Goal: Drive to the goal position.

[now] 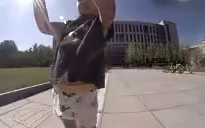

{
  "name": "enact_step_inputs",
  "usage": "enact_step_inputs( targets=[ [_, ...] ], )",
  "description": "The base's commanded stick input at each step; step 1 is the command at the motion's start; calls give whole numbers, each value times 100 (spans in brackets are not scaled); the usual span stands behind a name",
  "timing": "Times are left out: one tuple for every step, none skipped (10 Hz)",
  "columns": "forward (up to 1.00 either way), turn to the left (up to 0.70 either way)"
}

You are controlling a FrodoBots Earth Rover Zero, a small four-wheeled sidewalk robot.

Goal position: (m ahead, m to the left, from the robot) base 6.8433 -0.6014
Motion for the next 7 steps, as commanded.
enact_step_inputs(
  targets=[
    [-6, 1],
    [-6, 1],
    [-6, 1],
    [-6, 1],
    [-6, 1],
    [-6, 1],
    [-6, 1]
  ],
)
